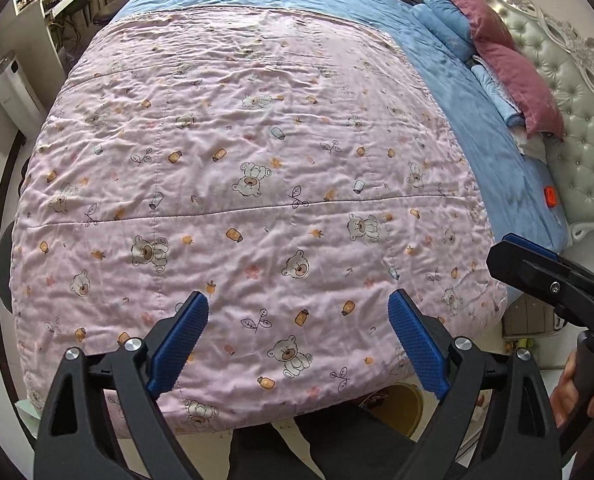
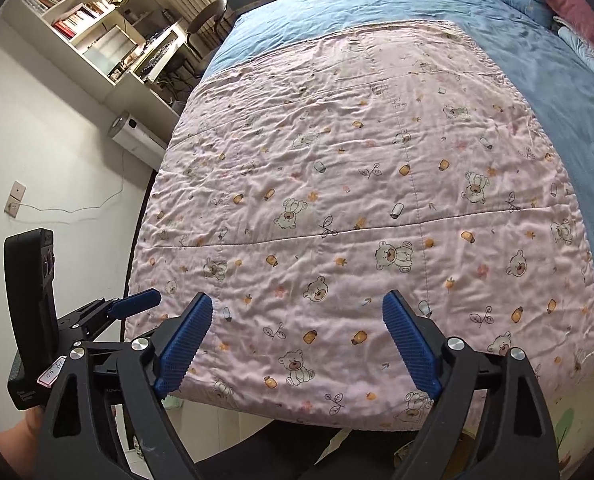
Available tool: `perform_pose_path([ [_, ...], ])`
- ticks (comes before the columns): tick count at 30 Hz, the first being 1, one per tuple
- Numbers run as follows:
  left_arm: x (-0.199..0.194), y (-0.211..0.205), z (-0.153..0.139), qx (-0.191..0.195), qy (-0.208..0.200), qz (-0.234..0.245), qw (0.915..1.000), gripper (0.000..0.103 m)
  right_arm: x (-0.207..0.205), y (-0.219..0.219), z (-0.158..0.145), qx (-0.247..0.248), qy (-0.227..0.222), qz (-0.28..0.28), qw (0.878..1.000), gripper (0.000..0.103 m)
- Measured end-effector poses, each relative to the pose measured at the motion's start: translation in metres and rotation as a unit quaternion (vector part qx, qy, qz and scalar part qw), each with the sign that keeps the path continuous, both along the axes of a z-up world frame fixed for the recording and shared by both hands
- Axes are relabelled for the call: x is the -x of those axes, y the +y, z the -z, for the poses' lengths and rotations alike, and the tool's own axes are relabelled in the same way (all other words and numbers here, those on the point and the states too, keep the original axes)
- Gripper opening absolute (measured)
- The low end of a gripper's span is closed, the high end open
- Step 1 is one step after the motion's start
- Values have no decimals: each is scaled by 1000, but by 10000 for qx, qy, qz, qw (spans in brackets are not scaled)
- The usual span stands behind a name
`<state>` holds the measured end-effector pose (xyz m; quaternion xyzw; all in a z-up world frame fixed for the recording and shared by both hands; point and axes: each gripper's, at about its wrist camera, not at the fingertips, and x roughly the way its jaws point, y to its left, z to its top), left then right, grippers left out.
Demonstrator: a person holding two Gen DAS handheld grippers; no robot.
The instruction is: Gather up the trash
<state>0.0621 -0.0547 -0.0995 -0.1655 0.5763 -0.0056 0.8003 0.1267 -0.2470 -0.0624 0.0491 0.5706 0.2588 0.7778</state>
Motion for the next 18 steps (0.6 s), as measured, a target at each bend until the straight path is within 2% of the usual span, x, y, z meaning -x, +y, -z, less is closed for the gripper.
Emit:
perform_pose_path([
  [4,-1,3,-8,141,-81,-179,9997,92,-5,-5,-2,153,-6,141,9998,88],
  [13,-3,11,-18,136,-140,-425,9989,94,-10,-9,-3,38,74,175,9998,88],
  [18,-4,13,-23,-29,-192,-467,9987,95,-12,-9,-3,-11,108,179,9998,88],
])
